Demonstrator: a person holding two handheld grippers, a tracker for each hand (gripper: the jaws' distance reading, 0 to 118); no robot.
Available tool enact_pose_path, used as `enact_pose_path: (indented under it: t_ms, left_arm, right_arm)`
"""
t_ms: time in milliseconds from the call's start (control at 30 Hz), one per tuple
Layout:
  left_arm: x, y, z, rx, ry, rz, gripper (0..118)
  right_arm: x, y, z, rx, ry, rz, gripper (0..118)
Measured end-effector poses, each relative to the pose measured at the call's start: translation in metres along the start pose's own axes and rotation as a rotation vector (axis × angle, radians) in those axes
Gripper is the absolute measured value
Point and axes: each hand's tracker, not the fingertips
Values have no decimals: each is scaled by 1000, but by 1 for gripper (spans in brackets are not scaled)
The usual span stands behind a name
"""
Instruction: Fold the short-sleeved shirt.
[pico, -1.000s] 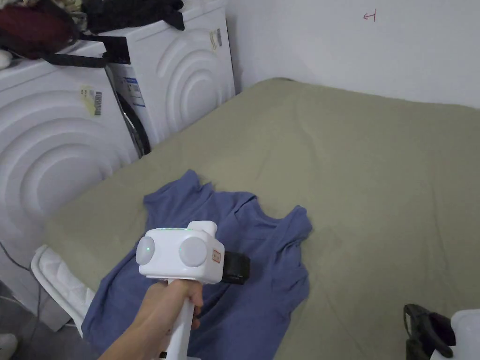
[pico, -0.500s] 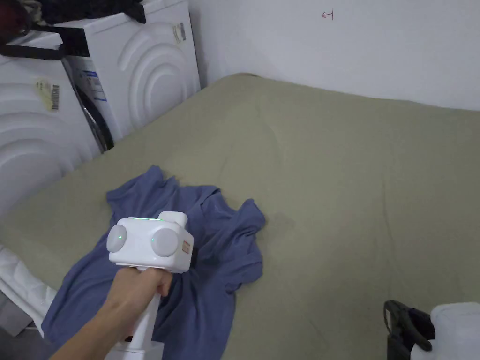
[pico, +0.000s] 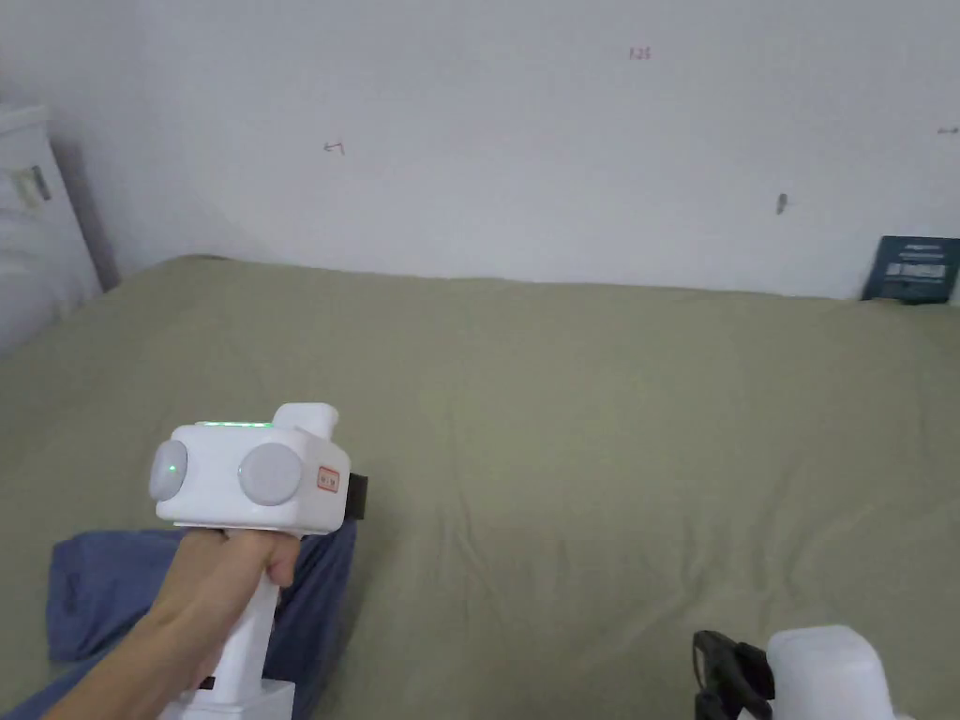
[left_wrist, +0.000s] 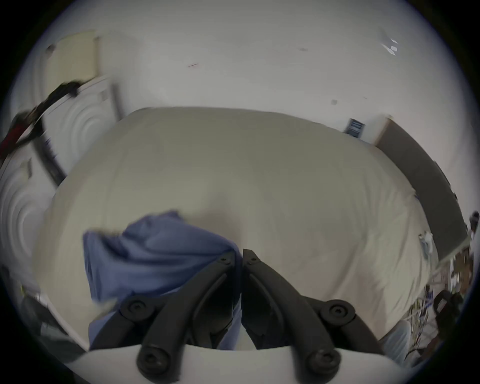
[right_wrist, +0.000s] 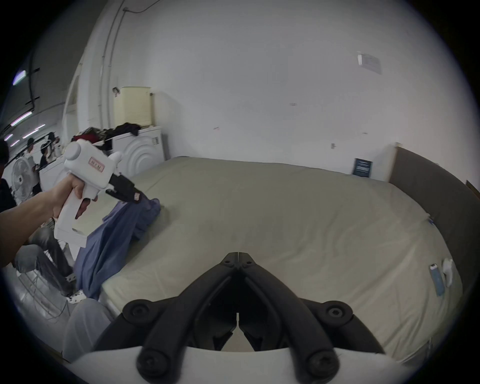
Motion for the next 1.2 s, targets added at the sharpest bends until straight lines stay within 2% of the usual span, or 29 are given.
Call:
enact_pose_path:
  t_ms: [233, 400, 533, 733, 767, 800, 833, 867, 900, 1067, 1200]
  left_arm:
    - [196, 47, -41, 15, -278, -180, 2]
    - [301, 53, -54, 11, -472, -268, 2]
    - [340, 38, -83, -34, -464, -317, 2]
    - [334, -8, -152, -192, -350, -283, 3]
    - [331, -13, -157, -189, -337, -273, 6]
    - [327, -17, -160, -178, -323, -274, 20]
    - [326, -20, -162, -168, -309, -291, 48]
    - [324, -22, -163, -165, -291, -303, 84]
    - [321, -25, -163, -168, -264, -299, 116]
    - [280, -31, -114, -84, -254, -199, 118]
    - [223, -41, -23, 79, -243, -122, 115]
  right_arm:
    - [63, -7, 20, -6, -147, -72, 1]
    - [100, -11, 21, -23, -219, -109, 1]
    - [121, -17, 17, -34, -248, -145, 1]
    - [137, -30, 5, -67, -253, -174, 1]
    - [138, -31, 4, -71, -254, -174, 1]
    - [139, -32, 3, -74, -251, -172, 1]
    - [139, -32, 3, -77, -250, -170, 1]
    - [139, -32, 3, -78, -249, -169, 1]
    - [139, -32, 2, -78, -246, -168, 1]
    - [134, -26, 4, -60, -239, -173, 1]
    - [121, -14, 11, -10, -218, -164, 1]
